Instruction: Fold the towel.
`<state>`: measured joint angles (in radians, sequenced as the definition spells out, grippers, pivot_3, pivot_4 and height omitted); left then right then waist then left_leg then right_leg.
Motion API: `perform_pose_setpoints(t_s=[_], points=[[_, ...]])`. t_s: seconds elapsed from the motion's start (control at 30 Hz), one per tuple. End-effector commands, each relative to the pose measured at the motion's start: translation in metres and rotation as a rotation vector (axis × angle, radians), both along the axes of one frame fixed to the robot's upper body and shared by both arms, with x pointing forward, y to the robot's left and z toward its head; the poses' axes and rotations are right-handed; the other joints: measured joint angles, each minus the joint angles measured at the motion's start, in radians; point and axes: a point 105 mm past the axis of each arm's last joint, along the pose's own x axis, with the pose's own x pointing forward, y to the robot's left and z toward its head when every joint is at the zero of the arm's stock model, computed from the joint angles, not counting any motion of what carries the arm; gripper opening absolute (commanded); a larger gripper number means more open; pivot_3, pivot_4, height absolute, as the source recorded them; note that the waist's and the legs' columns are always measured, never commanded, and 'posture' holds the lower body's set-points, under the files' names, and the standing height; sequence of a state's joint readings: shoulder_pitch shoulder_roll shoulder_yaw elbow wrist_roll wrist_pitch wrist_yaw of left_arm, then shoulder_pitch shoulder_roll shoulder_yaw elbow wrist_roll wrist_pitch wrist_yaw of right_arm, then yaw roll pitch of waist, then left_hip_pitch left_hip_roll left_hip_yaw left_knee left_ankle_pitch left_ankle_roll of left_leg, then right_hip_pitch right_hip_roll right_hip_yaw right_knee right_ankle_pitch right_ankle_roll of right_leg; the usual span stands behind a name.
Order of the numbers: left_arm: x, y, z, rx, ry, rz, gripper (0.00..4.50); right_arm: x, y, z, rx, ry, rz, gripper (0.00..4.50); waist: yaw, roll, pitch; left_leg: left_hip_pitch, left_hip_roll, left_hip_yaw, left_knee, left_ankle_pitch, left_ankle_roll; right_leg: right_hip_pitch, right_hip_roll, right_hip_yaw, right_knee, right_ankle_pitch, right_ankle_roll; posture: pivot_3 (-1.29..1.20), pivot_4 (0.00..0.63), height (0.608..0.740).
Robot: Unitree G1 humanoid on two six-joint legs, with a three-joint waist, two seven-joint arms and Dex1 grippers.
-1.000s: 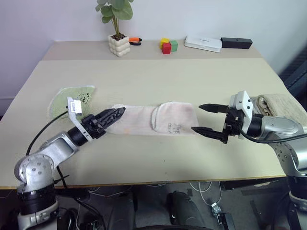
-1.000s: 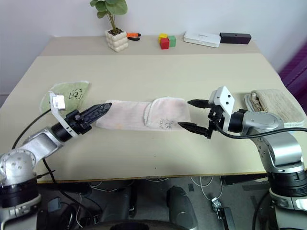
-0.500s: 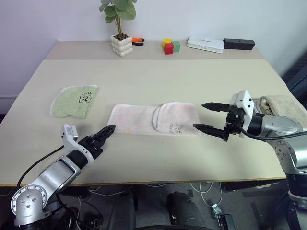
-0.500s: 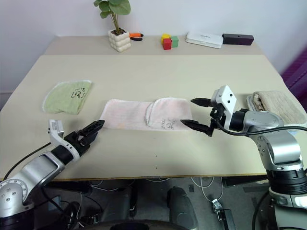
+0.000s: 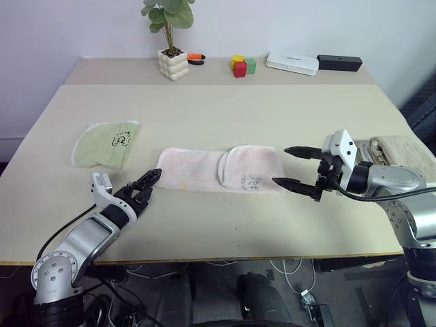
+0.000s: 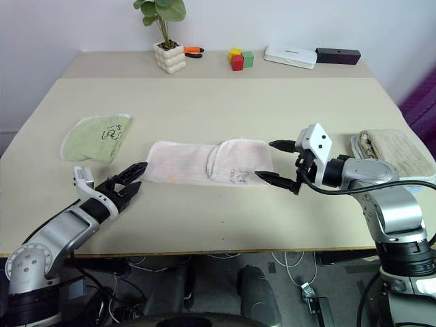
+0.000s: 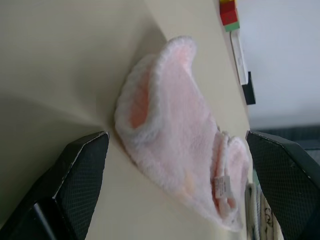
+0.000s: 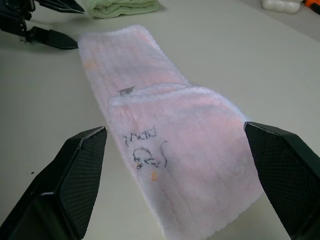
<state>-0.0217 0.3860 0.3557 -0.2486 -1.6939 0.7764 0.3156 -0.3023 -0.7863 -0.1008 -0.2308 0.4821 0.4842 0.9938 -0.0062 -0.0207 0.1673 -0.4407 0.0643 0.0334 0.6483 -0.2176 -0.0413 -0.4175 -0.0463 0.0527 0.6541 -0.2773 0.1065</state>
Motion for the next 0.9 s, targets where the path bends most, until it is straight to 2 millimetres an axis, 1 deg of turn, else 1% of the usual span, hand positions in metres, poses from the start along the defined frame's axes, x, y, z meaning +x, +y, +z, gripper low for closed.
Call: perform_pose_setpoints(t_s=[0.03, 0.13, 0.3, 0.4, 0.47, 0.63, 0.67, 0.8, 0.9], points=[[0.006, -0.008, 0.006, -0.007, -0.033, -0.033, 4.5, -0.001, 0.006, 0.012, -0.005, -0.061, 0.017, 4.48, 0.001, 0.0, 0.0, 0.0, 0.0, 0.0, 0.0, 0.0, 0.0, 0.0, 0.0, 0.0, 0.0, 0.0, 0.0, 0.0, 0.15, 0.74], [0.009, -0.014, 0.009, -0.063, -0.039, -0.039, 4.5, 0.0, 0.007, 0.013, -0.012, -0.071, 0.015, 4.48, 0.0, 0.0, 0.0, 0.0, 0.0, 0.0, 0.0, 0.0, 0.0, 0.001, 0.0, 0.0, -0.001, 0.0, 0.0, 0.0, 0.15, 0.74], [0.011, -0.019, 0.008, -0.087, -0.028, -0.052, 4.5, 0.0, 0.011, 0.016, -0.036, -0.091, 0.023, 4.48, -0.002, 0.0, 0.0, 0.0, 0.0, 0.0, 0.0, 0.0, 0.0, 0.001, 0.0, 0.0, -0.001, 0.0, 0.0, 0.0, 0.15, 0.74], [0.014, -0.018, 0.008, -0.101, -0.026, -0.04, 3.65, 0.0, 0.011, 0.018, -0.037, -0.099, 0.02, 4.5, -0.001, 0.0, 0.0, 0.0, 0.0, 0.0, 0.0, 0.0, 0.0, 0.001, 0.0, 0.0, -0.001, 0.0, 0.0, 0.0, 0.15, 0.74], [0.015, -0.017, 0.008, -0.094, -0.027, -0.039, 2.79, 0.0, 0.011, 0.018, -0.039, -0.101, 0.017, 4.5, 0.0, 0.0, 0.0, 0.0, 0.0, 0.0, 0.0, 0.0, 0.0, 0.001, 0.0, 0.0, -0.001, 0.0, 0.0, 0.0, 0.15, 0.74], [0.018, -0.02, 0.013, -0.093, -0.045, -0.044, 0.13, 0.001, 0.01, 0.017, -0.04, -0.1, 0.009, 4.5, 0.0, 0.0, 0.0, 0.0, 0.0, 0.0, 0.0, 0.0, 0.0, 0.001, 0.0, 0.0, -0.002, 0.0, 0.0, 0.0, 0.15, 0.74], [0.019, -0.02, 0.014, -0.095, -0.048, -0.04, 0.06, 0.002, 0.009, 0.016, -0.04, -0.099, 0.005, 4.5, 0.0, 0.0, 0.0, 0.0, 0.0, 0.0, 0.0, 0.0, 0.0, 0.001, 0.0, 0.0, -0.002, 0.0, 0.0, 0.0, 0.15, 0.74], [0.019, -0.019, 0.015, -0.093, -0.054, -0.03, 0.06, 0.004, 0.005, 0.014, -0.045, -0.096, -0.008, 4.5, -0.001, 0.0, 0.0, 0.0, 0.0, 0.0, 0.0, 0.0, 0.0, 0.002, 0.0, 0.0, -0.002, 0.0, 0.0, 0.0, 0.15, 0.74], [0.019, -0.023, 0.026, -0.035, -0.121, -0.066, 0.06, 0.005, -0.001, 0.013, -0.039, -0.082, -0.029, 4.5, -0.001, 0.0, 0.0, 0.0, 0.0, 0.0, 0.0, 0.0, 0.0, 0.002, 0.0, 0.0, -0.003, 0.0, 0.0, 0.0, 0.15, 0.74]])
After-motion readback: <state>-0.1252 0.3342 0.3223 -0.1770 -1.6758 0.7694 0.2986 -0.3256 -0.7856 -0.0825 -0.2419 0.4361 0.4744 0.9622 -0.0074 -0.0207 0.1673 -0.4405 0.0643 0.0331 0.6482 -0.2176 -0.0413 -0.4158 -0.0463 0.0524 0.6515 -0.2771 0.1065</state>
